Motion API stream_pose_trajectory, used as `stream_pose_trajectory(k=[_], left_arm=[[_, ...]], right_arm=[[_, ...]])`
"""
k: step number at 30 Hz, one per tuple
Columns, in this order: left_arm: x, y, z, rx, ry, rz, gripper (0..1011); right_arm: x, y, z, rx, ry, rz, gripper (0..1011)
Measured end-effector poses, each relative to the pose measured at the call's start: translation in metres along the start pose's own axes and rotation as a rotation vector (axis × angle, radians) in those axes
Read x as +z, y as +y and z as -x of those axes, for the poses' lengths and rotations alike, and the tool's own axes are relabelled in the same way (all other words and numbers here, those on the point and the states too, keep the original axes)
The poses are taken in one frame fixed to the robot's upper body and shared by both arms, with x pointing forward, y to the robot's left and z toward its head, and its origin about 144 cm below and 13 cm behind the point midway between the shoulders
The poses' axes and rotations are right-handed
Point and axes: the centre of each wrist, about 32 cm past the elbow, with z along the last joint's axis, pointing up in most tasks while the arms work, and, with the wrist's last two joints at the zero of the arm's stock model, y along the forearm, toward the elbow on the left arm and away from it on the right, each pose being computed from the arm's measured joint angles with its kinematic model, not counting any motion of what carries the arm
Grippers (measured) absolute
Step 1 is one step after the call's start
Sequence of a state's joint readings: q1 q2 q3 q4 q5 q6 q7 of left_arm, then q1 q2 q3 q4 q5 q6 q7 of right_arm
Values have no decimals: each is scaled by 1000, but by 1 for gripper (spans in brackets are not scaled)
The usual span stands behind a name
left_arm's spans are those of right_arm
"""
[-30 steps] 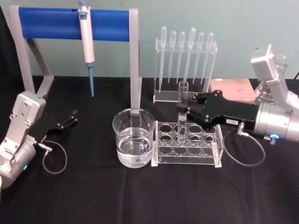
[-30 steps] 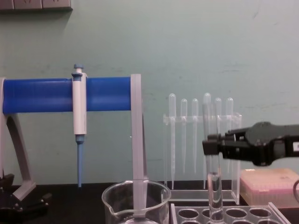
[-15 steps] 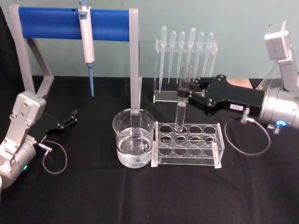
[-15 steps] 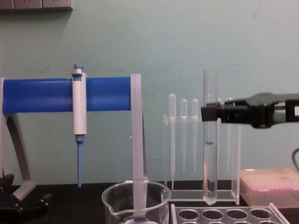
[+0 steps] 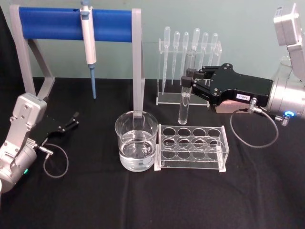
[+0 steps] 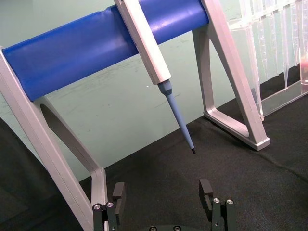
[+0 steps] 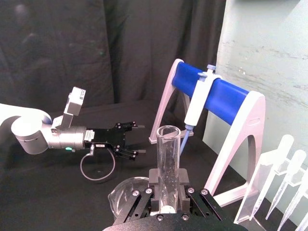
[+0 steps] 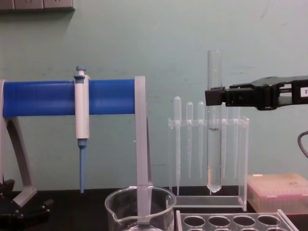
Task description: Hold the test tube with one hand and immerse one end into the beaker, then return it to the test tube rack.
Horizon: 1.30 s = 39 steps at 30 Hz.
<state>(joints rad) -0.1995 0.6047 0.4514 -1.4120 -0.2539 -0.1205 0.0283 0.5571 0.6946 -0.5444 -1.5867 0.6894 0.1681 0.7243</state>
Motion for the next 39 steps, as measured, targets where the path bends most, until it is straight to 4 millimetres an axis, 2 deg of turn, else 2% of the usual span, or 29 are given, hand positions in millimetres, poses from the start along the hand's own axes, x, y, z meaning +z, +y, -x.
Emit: stream_pose_trajectory(k=[39], left_arm=[[0,0,0,0,0,0,1000]], right_arm=[[-2,0,0,-1,2,0,231]])
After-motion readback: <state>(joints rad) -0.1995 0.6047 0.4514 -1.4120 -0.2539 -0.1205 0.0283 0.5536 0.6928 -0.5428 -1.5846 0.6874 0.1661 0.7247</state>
